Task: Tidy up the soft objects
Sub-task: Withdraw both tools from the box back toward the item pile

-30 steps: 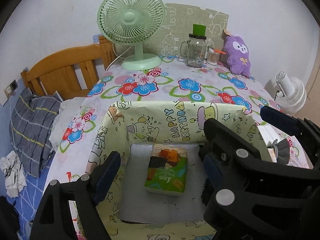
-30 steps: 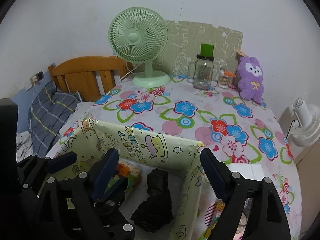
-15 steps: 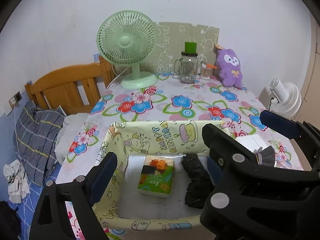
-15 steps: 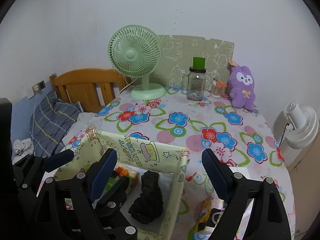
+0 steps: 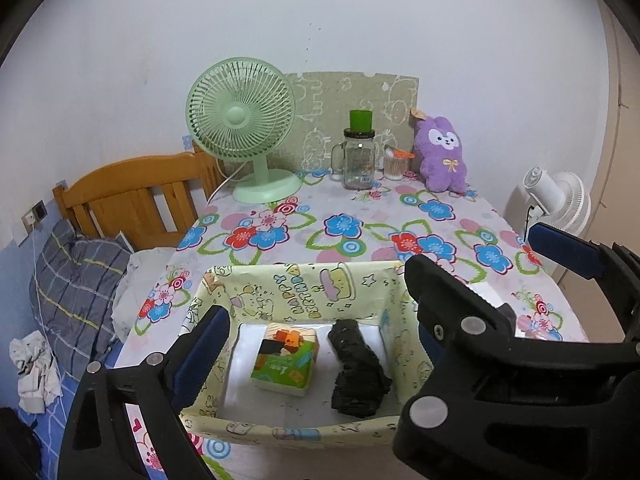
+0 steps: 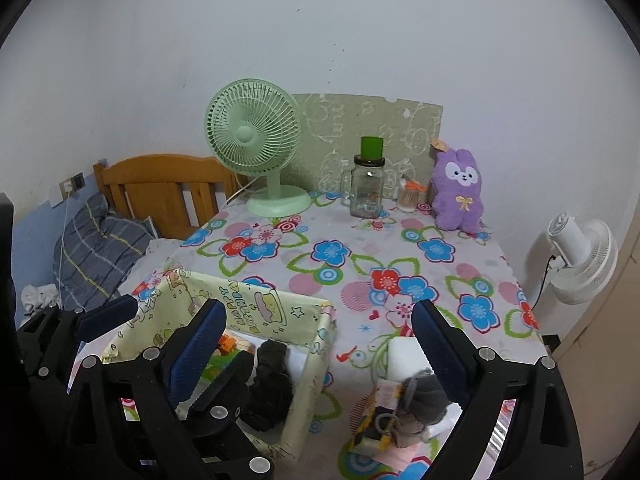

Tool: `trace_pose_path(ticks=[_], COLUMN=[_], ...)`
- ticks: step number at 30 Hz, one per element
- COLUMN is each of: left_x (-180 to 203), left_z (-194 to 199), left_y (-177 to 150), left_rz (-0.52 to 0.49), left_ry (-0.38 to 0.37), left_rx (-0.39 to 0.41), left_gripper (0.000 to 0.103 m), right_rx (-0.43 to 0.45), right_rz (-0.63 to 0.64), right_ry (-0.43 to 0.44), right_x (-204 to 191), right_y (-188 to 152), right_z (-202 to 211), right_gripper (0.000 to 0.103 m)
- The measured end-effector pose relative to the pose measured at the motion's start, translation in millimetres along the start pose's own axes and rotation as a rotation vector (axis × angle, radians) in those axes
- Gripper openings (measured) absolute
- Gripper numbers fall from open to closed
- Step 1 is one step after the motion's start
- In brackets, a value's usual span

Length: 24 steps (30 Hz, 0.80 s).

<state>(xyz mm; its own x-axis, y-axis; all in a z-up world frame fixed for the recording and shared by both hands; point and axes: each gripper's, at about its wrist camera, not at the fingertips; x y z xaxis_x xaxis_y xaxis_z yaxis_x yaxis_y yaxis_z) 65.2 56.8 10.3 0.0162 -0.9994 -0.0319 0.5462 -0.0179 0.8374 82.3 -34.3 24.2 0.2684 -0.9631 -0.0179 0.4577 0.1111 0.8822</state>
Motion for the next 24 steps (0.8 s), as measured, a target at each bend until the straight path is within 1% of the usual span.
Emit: trace_pose_path(ticks=[4,24], left_x=[8.8,56.8], left_z=[6.3,26.6], left_y=[1.3,-4.0], left_rz=[-0.008,-0.037], left_ry=[-0.002,-0.061], left_rx=[0.014,0.058], left_gripper=[0.098,0.098], right_rx=[0.004,0.044], right_rz=[-0.002,-0.026], right_ry=[-0.017,-0.072], right_x=[6.8,47.6], right_y=[-0.3,-13.3], right_z=[8.5,48.2], right_gripper=[0.100,0.103])
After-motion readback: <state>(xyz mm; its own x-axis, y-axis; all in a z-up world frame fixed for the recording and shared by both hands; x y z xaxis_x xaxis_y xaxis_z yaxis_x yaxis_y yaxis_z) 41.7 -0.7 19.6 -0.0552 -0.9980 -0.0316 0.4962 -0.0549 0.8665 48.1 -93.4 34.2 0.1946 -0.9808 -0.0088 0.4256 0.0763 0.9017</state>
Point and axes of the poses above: each gripper's, at about its wrist camera, not at the fingertips, and z roughly against the way its jaws point, x to its right, y to its top, and after that the axes turned 4 degrees about x, right-handed
